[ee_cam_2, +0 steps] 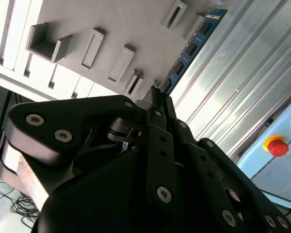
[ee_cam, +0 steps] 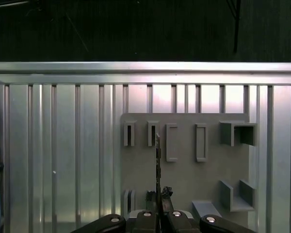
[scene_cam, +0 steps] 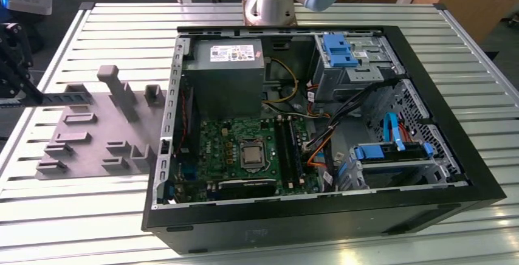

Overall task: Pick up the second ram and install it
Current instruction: 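Pick up the second ram and move it above second insertion slot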

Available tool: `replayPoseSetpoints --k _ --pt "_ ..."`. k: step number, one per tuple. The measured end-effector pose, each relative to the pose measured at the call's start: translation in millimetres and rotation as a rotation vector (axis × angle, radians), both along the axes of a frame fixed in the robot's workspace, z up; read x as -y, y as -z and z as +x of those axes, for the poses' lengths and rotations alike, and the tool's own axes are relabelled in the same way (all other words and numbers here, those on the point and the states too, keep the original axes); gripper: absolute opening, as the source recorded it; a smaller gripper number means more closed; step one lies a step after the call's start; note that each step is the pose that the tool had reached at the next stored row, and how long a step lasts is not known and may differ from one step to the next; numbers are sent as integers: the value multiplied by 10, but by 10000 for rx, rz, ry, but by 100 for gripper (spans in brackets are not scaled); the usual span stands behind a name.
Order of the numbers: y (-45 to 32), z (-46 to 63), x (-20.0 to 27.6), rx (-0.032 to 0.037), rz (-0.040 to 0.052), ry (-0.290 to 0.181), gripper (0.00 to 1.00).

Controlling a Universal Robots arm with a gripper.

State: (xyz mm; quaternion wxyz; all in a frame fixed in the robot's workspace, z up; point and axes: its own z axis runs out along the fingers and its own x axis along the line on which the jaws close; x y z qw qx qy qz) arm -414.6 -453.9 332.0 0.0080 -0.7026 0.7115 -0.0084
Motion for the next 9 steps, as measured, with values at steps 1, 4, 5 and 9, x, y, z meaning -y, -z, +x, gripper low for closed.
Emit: replayPoseSetpoints --k 1,4,5,9 --pt "-9 0 0 0 0 0 14" --pt "-38 0 0 -1 0 0 14" --pt "-49 0 0 0 0 0 14" --pt "-91 0 0 0 0 0 14"
